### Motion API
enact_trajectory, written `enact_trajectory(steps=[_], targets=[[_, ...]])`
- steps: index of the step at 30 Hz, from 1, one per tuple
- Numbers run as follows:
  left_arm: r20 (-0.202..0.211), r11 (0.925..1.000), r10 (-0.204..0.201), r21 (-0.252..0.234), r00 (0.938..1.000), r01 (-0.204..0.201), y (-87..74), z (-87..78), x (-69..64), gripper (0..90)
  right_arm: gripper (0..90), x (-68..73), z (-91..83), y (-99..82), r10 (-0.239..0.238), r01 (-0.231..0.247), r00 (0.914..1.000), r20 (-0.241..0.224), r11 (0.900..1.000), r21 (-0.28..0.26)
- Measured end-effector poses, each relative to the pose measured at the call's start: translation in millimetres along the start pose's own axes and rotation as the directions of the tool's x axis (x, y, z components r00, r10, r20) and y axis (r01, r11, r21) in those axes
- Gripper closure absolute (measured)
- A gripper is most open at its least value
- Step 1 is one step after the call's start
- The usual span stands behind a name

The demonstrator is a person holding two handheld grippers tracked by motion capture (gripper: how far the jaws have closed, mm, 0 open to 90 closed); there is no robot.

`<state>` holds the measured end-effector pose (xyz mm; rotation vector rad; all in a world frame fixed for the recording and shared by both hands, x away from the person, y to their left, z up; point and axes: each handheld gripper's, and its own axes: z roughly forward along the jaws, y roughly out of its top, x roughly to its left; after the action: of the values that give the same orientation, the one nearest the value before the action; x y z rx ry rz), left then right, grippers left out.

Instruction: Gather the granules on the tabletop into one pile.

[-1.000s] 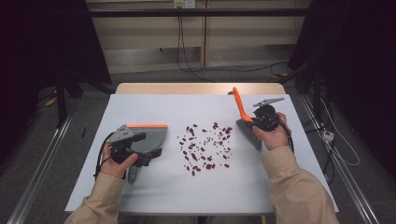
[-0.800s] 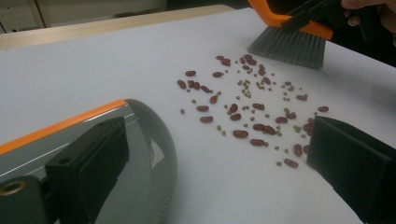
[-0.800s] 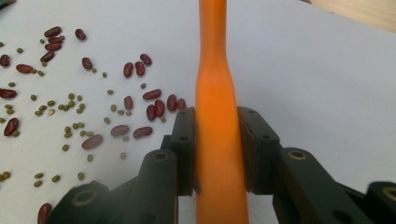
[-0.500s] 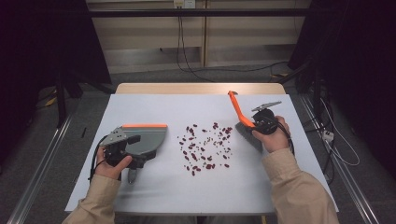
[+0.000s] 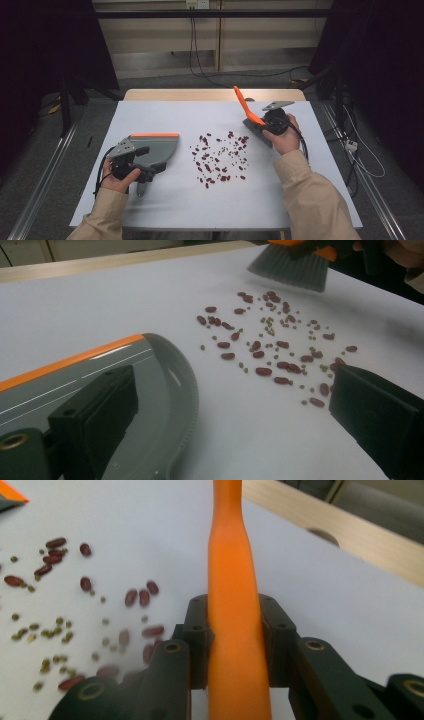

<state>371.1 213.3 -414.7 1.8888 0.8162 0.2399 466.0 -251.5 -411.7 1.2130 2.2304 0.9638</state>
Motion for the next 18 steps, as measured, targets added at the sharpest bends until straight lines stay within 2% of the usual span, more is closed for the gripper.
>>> enact_trajectory(steps=[3,6,9,11,12,15,18], targets=[[0.001,1.0000,-0.001,0.008,1.0000,0.001,-1.4,2.6,0.0,5.4,70.7,4.0,16.7,14.3,-0.083,0.083,0.9965,0.000,0.9964,-0.014],[0.003,0.9999,0.000,0.015,1.0000,0.000,-2.2,4.4,0.8,5.4,70.7,8.6,33.3,25.0,-0.164,0.164,0.9864,-0.005,0.9862,-0.020],[-0.003,0.9999,-0.008,0.008,1.0000,0.008,-2.4,3.1,2.0,5.4,70.7,12.7,46.5,25.2,-0.201,0.201,0.9780,-0.055,0.9795,0.001],[-0.007,0.9999,-0.010,0.001,0.9999,0.010,-2.8,1.0,2.5,5.4,70.7,16.3,48.1,22.7,-0.213,0.212,0.9718,-0.101,0.9771,-0.018],[-0.008,0.9999,-0.010,0.003,0.9999,0.010,-3.0,-0.2,3.0,5.4,70.7,18.8,46.8,21.8,-0.225,0.225,0.9684,-0.108,0.9743,-0.012],[-0.017,0.9999,-0.017,0.001,0.9997,0.017,-3.8,-1.8,4.1,5.4,70.7,24.5,41.4,19.5,-0.276,0.279,0.9508,-0.141,0.9603,0.002],[-0.020,0.9998,-0.021,-0.003,0.9996,0.021,-3.7,-2.4,4.5,5.4,70.6,30.7,36.0,15.7,-0.308,0.313,0.9356,-0.172,0.9497,0.000]])
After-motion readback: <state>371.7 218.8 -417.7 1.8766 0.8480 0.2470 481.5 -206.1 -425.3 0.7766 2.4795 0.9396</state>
